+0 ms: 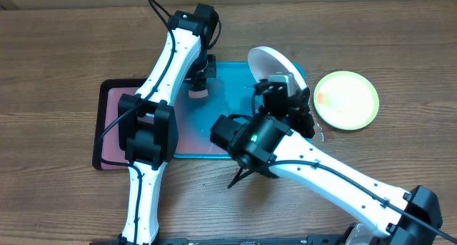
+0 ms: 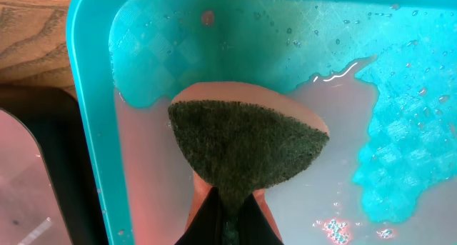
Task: Clean dirty plates on tray and stack at the side
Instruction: 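Lift the white plate with the right gripper, tilting it up, then carry the white plate right and stack it on the yellow plate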
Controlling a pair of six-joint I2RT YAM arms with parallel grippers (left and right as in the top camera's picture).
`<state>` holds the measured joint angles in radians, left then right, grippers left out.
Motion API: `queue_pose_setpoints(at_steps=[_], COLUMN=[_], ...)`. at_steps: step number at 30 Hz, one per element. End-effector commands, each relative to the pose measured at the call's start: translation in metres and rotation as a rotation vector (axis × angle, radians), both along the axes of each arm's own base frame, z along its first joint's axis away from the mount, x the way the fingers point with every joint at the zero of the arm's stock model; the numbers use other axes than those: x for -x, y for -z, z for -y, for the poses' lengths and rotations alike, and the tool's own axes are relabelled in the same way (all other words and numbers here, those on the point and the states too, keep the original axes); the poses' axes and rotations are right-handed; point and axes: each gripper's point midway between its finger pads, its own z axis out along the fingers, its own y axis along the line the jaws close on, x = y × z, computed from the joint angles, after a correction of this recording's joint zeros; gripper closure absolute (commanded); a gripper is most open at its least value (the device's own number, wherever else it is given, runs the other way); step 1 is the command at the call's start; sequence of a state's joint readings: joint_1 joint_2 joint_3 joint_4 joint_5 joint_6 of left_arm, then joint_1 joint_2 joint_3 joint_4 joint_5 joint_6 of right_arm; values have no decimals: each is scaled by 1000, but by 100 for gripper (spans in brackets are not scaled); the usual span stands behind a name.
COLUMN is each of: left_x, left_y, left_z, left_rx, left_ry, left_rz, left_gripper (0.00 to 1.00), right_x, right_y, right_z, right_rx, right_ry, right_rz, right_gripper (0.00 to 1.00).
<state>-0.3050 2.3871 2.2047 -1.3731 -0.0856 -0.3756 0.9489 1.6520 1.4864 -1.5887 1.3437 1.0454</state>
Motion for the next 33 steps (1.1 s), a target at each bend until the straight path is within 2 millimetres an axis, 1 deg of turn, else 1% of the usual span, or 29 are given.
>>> queue_pose_setpoints(at_steps=[1, 3, 5, 7, 9, 11, 14, 16, 17, 20, 22, 24, 25, 26, 28, 30, 32, 33], left_x=[-3, -4, -4, -4, -3, -3, -2, -2, -1, -1, -1, -1, -1, -1, -2, -1, -1, -1], left_y=[1, 1, 1, 1, 1, 2, 2, 4, 4, 4, 4, 4, 4, 4, 3, -2, -14, -26], left_z=[2, 2, 2, 2, 2, 2, 1, 1, 0, 0, 0, 0, 0, 0, -1, -2, -5, -5], left_rx=[11, 11, 11, 11, 10, 9, 6, 4, 4, 3, 3, 2, -1, -1, -6, -10, -12, -8], left_ry=[-22, -22, -22, -14, -14, -14, -14, -14, -14, -14, -14, -14, -8, -5, 6, 7, 4, 3], left_rz=[5, 6, 7, 6, 4, 2, -1, -3, -4, -5, -4, -5, -5, -5, -2, 1, 14, 32], left_gripper=[96, 96, 96, 96, 96, 96, 96, 96, 96, 96, 96, 96, 96, 96, 96, 96, 96, 96], right_x=[2, -3, -13, -23, -33, -45, -59, -63, -65, -65, -61, -55, -49, -48, -44, -44, -45, -45], right_y=[33, 58, 83, 101, 112, 118, 124, 130, 135, 154, 168, 185, 198, 202, 219, 228, 233, 233], right_z=[19, 23, 23, 23, 27, 41, 72, 95, 113, 156, 179, 197, 207, 210, 218, 219, 219, 219], right_rx=[-312, -378, -448, -537, -641, -768, -921, -991, -1029, -1109, -1140, -1158, -1170, -1174, -1195, -1222, -1233, -1233], right_ry=[155, 177, 143, 96, 69, 65, 95, 138, 173, 279, 345, 410, 451, 464, 500, 507, 509, 509], right_rz=[-102, -245, -405, -522, -591, -625, -621, -606, -596, -557, -543, -548, -556, -559, -569, -577, -585, -584], right_gripper=[96, 96, 96, 96, 96, 96, 96, 96, 96, 96, 96, 96, 96, 96, 96, 96, 96, 96])
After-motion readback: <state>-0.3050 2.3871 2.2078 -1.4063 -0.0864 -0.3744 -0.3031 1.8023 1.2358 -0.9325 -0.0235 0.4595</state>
